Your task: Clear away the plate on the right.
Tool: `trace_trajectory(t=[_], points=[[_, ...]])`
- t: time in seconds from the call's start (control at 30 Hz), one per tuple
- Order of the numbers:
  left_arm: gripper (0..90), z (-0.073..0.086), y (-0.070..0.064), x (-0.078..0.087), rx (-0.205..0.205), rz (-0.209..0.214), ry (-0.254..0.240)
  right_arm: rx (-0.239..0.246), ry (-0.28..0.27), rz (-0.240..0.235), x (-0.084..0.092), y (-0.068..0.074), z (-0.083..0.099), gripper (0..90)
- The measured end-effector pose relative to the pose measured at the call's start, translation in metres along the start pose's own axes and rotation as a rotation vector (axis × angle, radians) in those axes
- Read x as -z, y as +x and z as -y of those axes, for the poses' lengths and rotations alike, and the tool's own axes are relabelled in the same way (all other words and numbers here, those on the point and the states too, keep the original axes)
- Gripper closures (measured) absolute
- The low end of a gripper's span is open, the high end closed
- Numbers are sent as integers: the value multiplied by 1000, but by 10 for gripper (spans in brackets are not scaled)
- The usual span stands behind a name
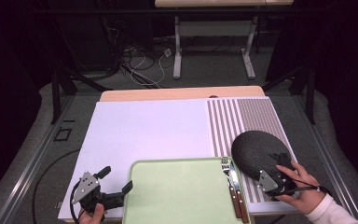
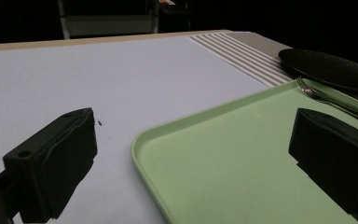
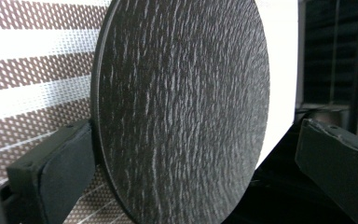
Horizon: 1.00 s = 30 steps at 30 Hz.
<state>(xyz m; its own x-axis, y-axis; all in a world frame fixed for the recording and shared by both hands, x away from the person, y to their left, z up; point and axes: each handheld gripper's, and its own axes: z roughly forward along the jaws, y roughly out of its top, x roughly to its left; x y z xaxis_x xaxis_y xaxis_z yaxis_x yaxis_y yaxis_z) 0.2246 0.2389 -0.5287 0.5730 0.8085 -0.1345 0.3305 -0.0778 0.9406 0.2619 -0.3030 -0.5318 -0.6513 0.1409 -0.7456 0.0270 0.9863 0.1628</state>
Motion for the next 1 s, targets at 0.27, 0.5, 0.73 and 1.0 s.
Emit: trace_trajectory(t=[0.27,0.5,0.73,1.0], points=[[10,0,0,0,-7,-1,1,70,-26,52,-8,8,1,0],[10,0,1,0,-6,-2,2,103,-13,61,-11,10,1,0],[11,0,1,0,-7,-2,3,119,-1,88,-15,12,1,0],[10,0,1,0,-6,-2,2,126,-2,130,-21,13,0,0]])
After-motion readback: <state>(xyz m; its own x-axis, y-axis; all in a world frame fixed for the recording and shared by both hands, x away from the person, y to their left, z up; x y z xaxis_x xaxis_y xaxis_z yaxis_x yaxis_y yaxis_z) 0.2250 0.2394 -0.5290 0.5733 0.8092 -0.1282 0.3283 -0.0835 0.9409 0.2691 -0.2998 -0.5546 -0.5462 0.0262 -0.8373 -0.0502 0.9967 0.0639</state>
